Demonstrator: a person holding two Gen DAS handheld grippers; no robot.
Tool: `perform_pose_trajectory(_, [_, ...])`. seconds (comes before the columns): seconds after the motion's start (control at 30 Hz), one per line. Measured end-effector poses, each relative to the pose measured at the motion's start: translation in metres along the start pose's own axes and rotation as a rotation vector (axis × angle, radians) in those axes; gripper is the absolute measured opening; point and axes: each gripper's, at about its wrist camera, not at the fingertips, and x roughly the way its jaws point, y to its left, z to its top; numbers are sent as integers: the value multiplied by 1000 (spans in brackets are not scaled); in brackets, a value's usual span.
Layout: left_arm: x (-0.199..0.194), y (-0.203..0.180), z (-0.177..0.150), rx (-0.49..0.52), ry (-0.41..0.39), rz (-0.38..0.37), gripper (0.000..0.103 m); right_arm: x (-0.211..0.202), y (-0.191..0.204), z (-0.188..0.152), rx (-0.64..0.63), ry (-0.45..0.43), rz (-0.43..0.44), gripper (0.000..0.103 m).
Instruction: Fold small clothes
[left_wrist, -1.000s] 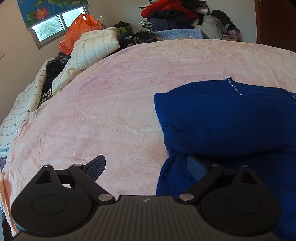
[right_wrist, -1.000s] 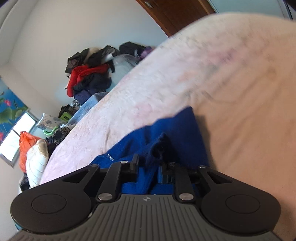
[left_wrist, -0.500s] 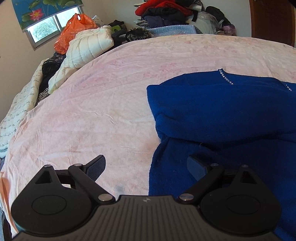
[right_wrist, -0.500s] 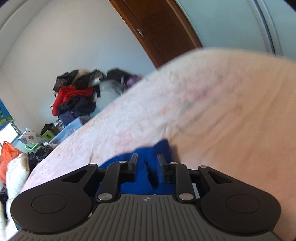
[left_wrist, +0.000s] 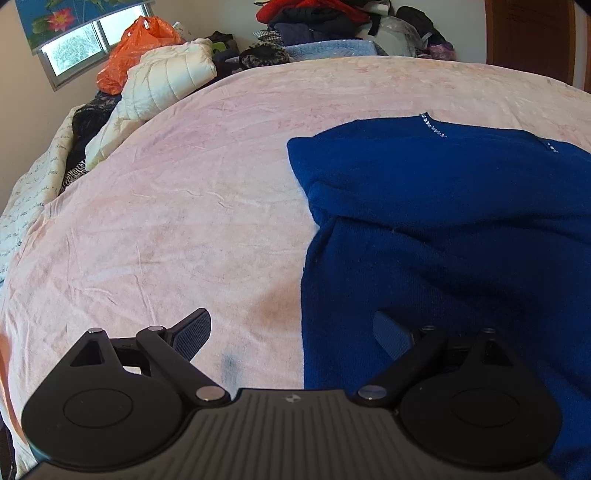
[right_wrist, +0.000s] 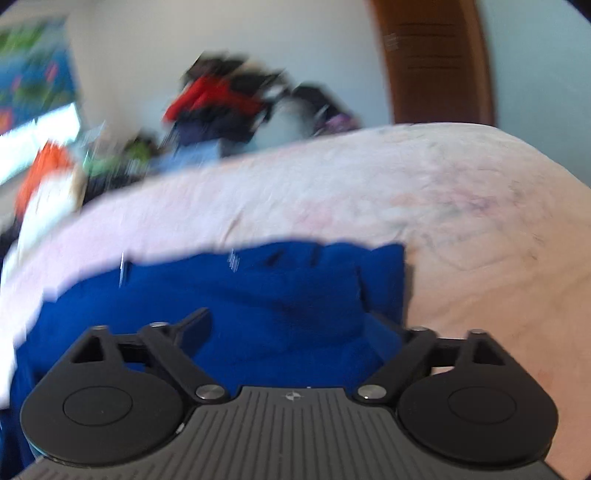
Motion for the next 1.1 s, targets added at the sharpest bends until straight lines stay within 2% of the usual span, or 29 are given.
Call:
perform_pose_trajectory(0.07, [-4,5,-9,8,11,-51,96,-11,-6,-10,-10,-14,-71,85])
perform_pose_trajectory(0.17, [-15,12,-22,38,5,-108,96,-45,-34,-24,103,-80,-44,85])
perform_pose_trajectory(0.23, [-24,16,-31,63,-8,-145,96,-70,-54,-32,138,-122,-61,85])
perform_pose_trajectory(0.3, [-32,19,-39,93,-20,-173,96,-93,-65,-38,108,-156,-137,85])
perform_pose_trajectory(0.43, [-46,20,-59,153,-26,-216,96,-142,-77,-52,-31,-243,-367,87])
perform_pose_trajectory(0.5, [-50,22,-68,171,-27,-234,96,-162,-80,-60,-72,-265,-416,92])
perform_pose_trajectory(0.53, [-51,23,-72,173,-25,-240,96,-170,-82,-64,-64,-252,-382,93])
perform_pose_trajectory(0.57, [-50,25,-75,171,-21,-245,96,-176,-86,-68,-32,-224,-295,93])
perform_pose_trajectory(0.63, [-47,31,-79,145,3,-270,96,-181,-93,-78,80,-147,-53,91])
perform_pose_trajectory(0.7, [-43,38,-80,105,31,-330,96,-175,-98,-93,214,-72,162,87])
perform_pose_trajectory(0.73, [-41,41,-80,88,42,-362,96,-170,-98,-99,257,-32,226,85])
perform_pose_trajectory(0.8, [-36,46,-79,54,57,-408,96,-157,-94,-111,290,38,274,84])
perform_pose_trajectory(0.83, [-35,46,-79,48,50,-417,96,-152,-92,-116,299,68,288,81])
perform_pose_trajectory(0.9, [-33,45,-77,42,34,-445,95,-148,-86,-121,303,68,344,80])
perform_pose_trajectory(1.0, [-31,40,-75,7,8,-498,92,-141,-70,-117,275,113,447,78])
perform_pose_trajectory(1.03, [-31,38,-74,2,-2,-505,87,-137,-63,-117,263,130,470,71])
perform_pose_trajectory(1.07, [-33,35,-73,4,-15,-510,70,-137,-55,-118,240,130,477,67])
perform_pose_trajectory(1.1, [-34,33,-72,6,-21,-515,43,-136,-49,-118,221,131,475,63])
